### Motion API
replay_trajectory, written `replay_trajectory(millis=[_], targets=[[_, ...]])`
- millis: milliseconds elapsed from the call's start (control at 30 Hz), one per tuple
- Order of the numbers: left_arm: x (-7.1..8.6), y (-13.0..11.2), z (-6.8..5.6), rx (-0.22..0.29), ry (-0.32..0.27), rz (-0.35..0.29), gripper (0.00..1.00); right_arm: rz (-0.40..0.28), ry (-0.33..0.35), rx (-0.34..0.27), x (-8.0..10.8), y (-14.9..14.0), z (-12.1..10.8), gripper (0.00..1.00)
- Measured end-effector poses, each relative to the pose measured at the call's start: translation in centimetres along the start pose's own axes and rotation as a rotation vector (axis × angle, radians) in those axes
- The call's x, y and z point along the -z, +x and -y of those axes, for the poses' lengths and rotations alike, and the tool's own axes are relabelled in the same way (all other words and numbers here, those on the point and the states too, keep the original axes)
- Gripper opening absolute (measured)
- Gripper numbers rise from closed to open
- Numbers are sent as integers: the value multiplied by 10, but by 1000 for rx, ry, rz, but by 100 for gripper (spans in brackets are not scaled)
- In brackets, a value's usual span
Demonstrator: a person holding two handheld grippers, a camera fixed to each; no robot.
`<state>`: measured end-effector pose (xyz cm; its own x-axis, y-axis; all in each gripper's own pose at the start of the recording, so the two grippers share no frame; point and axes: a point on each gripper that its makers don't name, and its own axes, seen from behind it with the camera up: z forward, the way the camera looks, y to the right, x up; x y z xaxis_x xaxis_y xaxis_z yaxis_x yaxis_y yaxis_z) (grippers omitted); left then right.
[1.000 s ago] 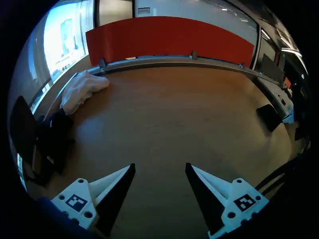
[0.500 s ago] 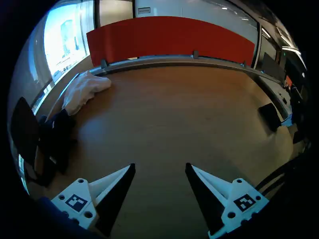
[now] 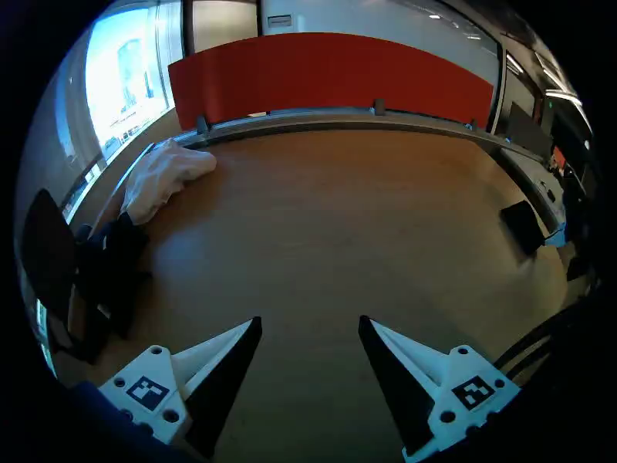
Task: Fold towel
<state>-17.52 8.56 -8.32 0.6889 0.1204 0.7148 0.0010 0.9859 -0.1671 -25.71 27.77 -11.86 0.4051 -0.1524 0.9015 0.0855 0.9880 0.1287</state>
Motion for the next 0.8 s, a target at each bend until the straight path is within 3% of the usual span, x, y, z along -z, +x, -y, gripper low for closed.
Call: replay_trajectory(millis=[133, 267, 333, 433, 800], targets=[[1, 1, 2, 6, 0, -5, 93, -10, -17, -9, 6, -3, -3, 27], [2, 2, 4, 12, 0, -11, 93, -24, -27, -16, 12, -7, -3, 62], [2, 3, 5, 14, -2, -15, 93, -33, -24, -19, 15, -8, -1, 74], [2, 4, 5, 17, -6, -19, 93, -41, -26, -21, 18, -9, 1, 79], [4, 6, 4, 11, -15, -30, 93, -93, -36, -32, 27, 0, 8, 79]])
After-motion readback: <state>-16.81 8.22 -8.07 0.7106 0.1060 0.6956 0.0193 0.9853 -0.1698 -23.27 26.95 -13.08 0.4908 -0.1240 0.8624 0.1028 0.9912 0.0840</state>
